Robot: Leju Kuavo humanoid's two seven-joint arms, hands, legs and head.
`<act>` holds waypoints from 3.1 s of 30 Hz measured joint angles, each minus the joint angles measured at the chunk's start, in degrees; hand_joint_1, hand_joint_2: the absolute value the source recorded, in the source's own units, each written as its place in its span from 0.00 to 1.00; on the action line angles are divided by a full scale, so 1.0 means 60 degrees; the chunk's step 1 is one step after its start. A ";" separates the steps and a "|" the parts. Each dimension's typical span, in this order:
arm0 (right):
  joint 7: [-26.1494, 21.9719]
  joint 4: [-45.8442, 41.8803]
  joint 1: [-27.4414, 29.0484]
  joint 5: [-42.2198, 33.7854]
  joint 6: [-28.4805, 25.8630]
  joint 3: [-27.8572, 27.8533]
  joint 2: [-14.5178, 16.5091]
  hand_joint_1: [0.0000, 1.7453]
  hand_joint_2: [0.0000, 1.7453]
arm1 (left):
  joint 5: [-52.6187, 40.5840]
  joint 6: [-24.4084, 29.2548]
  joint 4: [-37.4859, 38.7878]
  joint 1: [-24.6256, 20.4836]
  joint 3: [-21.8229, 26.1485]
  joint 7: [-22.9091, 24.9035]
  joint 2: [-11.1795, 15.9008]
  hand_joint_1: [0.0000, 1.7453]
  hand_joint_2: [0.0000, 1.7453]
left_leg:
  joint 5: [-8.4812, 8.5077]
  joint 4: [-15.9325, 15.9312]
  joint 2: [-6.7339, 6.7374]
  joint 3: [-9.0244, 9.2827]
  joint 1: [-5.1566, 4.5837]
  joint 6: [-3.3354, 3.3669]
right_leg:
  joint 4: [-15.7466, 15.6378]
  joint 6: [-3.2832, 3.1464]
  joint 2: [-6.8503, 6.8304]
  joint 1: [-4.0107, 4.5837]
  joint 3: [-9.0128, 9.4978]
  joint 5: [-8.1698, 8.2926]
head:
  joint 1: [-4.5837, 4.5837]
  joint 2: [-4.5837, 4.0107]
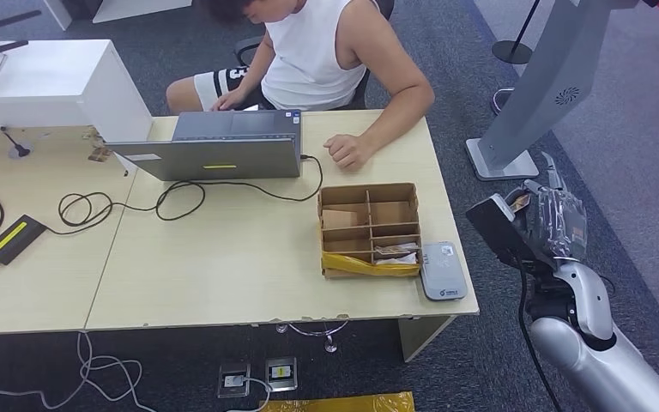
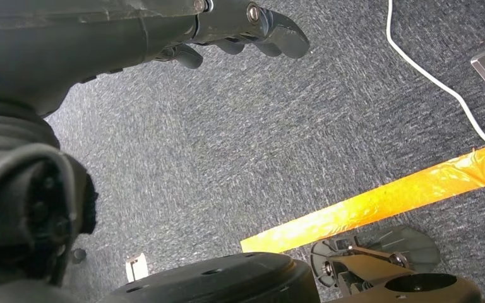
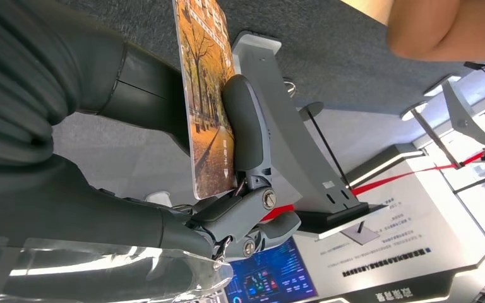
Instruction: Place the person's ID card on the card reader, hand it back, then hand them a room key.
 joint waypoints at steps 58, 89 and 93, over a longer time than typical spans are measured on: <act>-0.0792 0.3208 0.1048 -0.0176 0.0940 0.0573 0.1722 1.00 1.00 | -0.0261 -0.0112 -0.0339 -0.0133 -0.0691 0.0711 0.0069 0.00 0.00 | -0.0011 -0.0003 0.0000 0.0023 0.0033 -0.0012 | -0.0010 -0.0005 0.0000 0.0035 0.0030 -0.0003 | -0.0011 0.0000; 0.0457 0.0026 -0.0158 0.1543 0.1624 -0.0509 0.0134 1.00 1.00 | -0.0365 -0.0102 -0.0342 -0.0410 -0.1280 0.0747 0.0109 0.00 0.00 | -0.0011 0.0001 0.0004 0.0023 0.0030 -0.0012 | -0.0009 -0.0004 0.0000 0.0031 0.0030 0.0002 | -0.0012 0.0000; 0.0339 -0.0021 -0.0482 0.1555 0.2193 -0.0433 0.0132 1.00 1.00 | -0.0534 -0.0237 -0.0342 -0.0505 -0.1351 0.0761 0.0109 0.00 0.00 | -0.0010 0.0000 0.0004 0.0019 0.0030 -0.0012 | -0.0009 -0.0005 0.0000 0.0031 0.0031 0.0003 | -0.0013 0.0000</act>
